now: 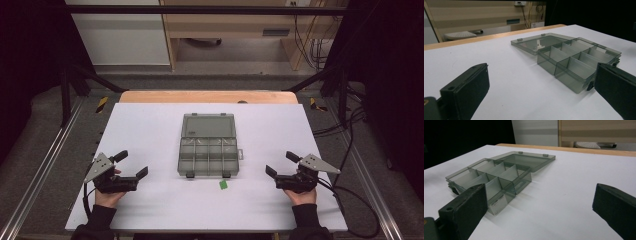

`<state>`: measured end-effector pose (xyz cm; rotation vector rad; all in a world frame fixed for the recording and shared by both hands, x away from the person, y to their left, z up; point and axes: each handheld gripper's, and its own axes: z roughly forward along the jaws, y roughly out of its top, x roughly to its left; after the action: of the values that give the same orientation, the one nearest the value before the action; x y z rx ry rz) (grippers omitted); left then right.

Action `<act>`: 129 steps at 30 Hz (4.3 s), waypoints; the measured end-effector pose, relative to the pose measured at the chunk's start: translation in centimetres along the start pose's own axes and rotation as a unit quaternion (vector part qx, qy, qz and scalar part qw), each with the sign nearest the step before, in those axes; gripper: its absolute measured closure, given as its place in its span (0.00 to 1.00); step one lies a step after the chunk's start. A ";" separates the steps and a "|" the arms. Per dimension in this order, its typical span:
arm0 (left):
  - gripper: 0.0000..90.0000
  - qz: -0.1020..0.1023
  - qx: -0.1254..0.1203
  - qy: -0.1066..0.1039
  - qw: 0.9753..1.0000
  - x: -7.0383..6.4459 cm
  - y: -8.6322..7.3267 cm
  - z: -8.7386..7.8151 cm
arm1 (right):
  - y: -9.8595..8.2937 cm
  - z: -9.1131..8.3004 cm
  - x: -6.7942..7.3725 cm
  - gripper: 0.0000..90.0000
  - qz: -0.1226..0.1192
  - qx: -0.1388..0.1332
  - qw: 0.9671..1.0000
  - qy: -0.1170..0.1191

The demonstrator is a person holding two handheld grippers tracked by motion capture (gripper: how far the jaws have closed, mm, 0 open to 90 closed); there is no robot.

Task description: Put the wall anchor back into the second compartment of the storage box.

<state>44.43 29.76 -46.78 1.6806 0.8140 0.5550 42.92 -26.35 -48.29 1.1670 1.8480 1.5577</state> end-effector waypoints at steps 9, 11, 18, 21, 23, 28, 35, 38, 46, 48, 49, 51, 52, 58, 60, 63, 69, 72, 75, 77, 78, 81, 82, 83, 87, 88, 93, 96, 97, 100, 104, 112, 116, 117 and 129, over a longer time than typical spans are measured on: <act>0.00 0.001 0.004 -0.002 1.000 0.0 -0.2 0.1 | 0.4 -0.3 0.2 0.01 -0.007 -0.005 1.000 -0.007; 0.00 0.001 0.004 -0.002 1.000 0.0 -0.2 0.1 | 0.7 -0.2 0.6 0.01 -0.013 -0.003 1.000 -0.006; 0.00 -0.002 0.004 0.000 1.000 0.1 -0.2 0.1 | 1.9 0.7 2.7 0.02 -0.016 0.014 1.000 0.010; 0.00 -0.002 0.004 0.001 1.000 0.2 -0.2 0.1 | 2.3 1.2 3.7 0.03 -0.010 0.024 0.999 0.018; 0.00 -0.003 0.005 0.003 1.000 0.2 -0.2 0.1 | 2.4 1.3 4.0 0.03 -0.011 0.028 0.999 0.021; 0.00 -0.004 0.006 0.006 1.000 0.2 -0.3 0.1 | 2.4 2.4 5.7 0.05 -0.031 0.067 0.997 0.025; 0.00 -0.005 0.006 0.007 1.000 0.2 -0.3 0.1 | 2.1 3.5 7.5 0.08 -0.044 0.113 0.992 0.042; 0.00 -0.005 0.006 0.008 1.000 0.2 -0.3 0.1 | 2.0 3.7 8.0 0.10 -0.043 0.121 0.991 0.045; 0.00 -0.006 0.008 0.009 1.000 0.2 -0.3 0.1 | 1.0 4.7 9.2 0.19 -0.024 0.172 0.983 0.061; 0.00 -0.006 0.008 0.009 1.000 0.3 -0.3 0.1 | 0.7 4.9 9.3 0.23 -0.021 0.183 0.981 0.065; 0.00 -0.006 0.008 0.009 1.000 0.3 -0.3 0.1 | 0.6 5.0 9.4 0.25 -0.018 0.190 0.979 0.067; 0.00 -0.007 0.008 0.009 1.000 0.3 -0.3 0.1 | 0.5 5.1 9.4 0.27 -0.017 0.197 0.978 0.069; 0.00 -0.007 0.008 0.009 1.000 0.3 -0.3 0.1 | 0.3 5.2 9.5 0.30 -0.018 0.202 0.977 0.071; 0.00 -0.007 0.009 0.009 1.000 0.3 -0.3 0.1 | -0.6 6.1 9.7 0.41 -0.016 0.225 0.971 0.074; 0.00 -0.007 0.009 0.009 1.000 0.3 -0.3 0.1 | -0.8 6.4 9.9 0.44 -0.017 0.230 0.971 0.071; 0.00 -0.007 0.010 0.009 1.000 0.3 -0.3 0.1 | -1.0 6.8 10.2 0.50 -0.020 0.229 0.970 0.072; 0.00 -0.007 0.012 0.010 1.000 0.3 -0.3 0.1 | -1.2 7.5 10.4 0.65 -0.025 0.237 0.968 0.071; 0.00 -0.006 0.013 0.010 1.000 0.3 -0.3 0.2 | -1.4 7.9 10.4 0.70 -0.018 0.248 0.966 0.074; 0.00 -0.007 0.013 0.009 1.000 0.2 -0.3 0.2 | -1.5 8.1 10.3 0.73 -0.016 0.248 0.966 0.075; 0.00 -0.006 0.014 0.009 1.000 0.2 -0.4 0.2 | -1.5 8.3 10.3 0.75 -0.014 0.246 0.966 0.078; 0.00 -0.006 0.014 0.009 1.000 0.2 -0.4 0.2 | -1.5 8.3 10.3 0.76 -0.011 0.245 0.966 0.078; 0.01 -0.007 0.014 0.009 1.000 0.2 -0.4 0.2 | -1.5 8.6 10.3 0.79 -0.004 0.243 0.967 0.081; 0.01 -0.007 0.014 0.009 1.000 0.2 -0.4 0.2 | -1.6 8.7 10.2 0.80 -0.005 0.243 0.966 0.082; 0.01 -0.006 0.014 0.009 1.000 0.2 -0.4 0.2 | -1.6 8.7 10.2 0.80 -0.006 0.245 0.966 0.082; 0.01 -0.006 0.016 0.009 1.000 0.2 -0.4 0.2 | -1.8 9.0 10.2 0.83 -0.005 0.249 0.965 0.081; 0.01 -0.005 0.017 0.009 1.000 0.2 -0.4 0.3 | -1.9 9.1 10.2 0.84 -0.006 0.251 0.965 0.080; 0.01 -0.005 0.017 0.009 1.000 0.2 -0.4 0.3 | -1.9 9.2 10.2 0.85 -0.008 0.253 0.964 0.080; 0.01 -0.005 0.019 0.009 1.000 0.2 -0.4 0.3 | -1.9 9.2 10.2 0.87 -0.009 0.255 0.964 0.081; 0.01 -0.005 0.019 0.009 1.000 0.2 -0.4 0.3 | -1.9 9.2 10.2 0.87 -0.009 0.255 0.964 0.081; 0.01 -0.005 0.020 0.008 1.000 0.2 -0.4 0.3 | -1.9 9.2 10.3 0.88 -0.013 0.256 0.963 0.081; 0.01 -0.006 0.019 0.008 1.000 0.2 -0.4 0.3 | -1.8 9.3 10.5 0.91 -0.017 0.260 0.962 0.080; 0.01 -0.005 0.020 0.008 1.000 0.2 -0.4 0.3 | -1.8 9.3 10.5 0.89 -0.019 0.262 0.962 0.079; 0.01 -0.006 0.020 0.007 1.000 0.2 -0.4 0.3 | -1.8 9.4 10.5 0.91 -0.022 0.263 0.961 0.077; 0.01 -0.006 0.021 0.008 1.000 0.2 -0.4 0.3 | -1.8 9.4 10.4 0.92 -0.022 0.264 0.961 0.077; 0.01 -0.005 0.021 0.008 1.000 0.2 -0.4 0.3 | -1.7 9.3 10.3 0.94 -0.020 0.271 0.960 0.071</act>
<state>44.68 29.75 -47.25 1.7122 0.8497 0.5485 44.14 -12.60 -50.47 1.2504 2.4751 1.1657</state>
